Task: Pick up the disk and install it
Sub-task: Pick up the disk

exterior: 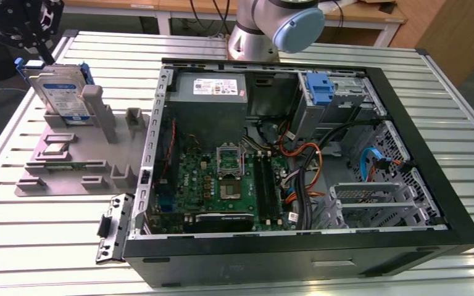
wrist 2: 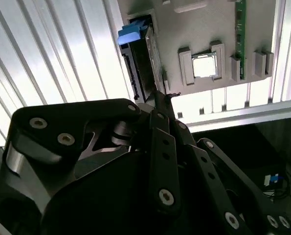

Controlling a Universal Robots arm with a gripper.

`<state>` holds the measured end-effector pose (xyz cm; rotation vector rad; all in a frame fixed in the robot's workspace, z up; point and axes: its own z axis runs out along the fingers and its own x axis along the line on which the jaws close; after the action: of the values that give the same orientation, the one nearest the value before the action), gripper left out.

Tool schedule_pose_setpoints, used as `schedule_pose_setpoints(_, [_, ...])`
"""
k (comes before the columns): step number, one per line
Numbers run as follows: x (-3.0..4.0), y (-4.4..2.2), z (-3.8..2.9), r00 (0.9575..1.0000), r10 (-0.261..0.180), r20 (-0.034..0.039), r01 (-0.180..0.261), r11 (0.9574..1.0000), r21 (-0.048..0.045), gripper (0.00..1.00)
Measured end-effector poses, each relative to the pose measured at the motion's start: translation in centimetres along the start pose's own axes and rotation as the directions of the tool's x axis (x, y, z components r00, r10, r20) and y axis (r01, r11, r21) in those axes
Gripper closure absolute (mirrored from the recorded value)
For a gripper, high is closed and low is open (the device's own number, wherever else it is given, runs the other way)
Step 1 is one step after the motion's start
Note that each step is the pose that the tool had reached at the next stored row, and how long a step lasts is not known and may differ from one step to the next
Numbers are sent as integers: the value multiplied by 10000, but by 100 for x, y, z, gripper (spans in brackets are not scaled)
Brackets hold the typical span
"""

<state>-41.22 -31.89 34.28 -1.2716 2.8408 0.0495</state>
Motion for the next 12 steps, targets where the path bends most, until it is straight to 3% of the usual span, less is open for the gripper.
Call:
schedule_pose_setpoints(3, [0,0,3,9986,-538,-9,538,9985,-21,89])
schedule_pose_setpoints(6, [0,0,6,9940,-1092,-16,1092,9940,-44,89])
schedule_pose_setpoints(9, [0,0,10,9868,-1621,-23,1621,9868,-66,89])
schedule_pose_setpoints(12, [1,0,16,9763,-2166,-28,2166,9762,-88,89])
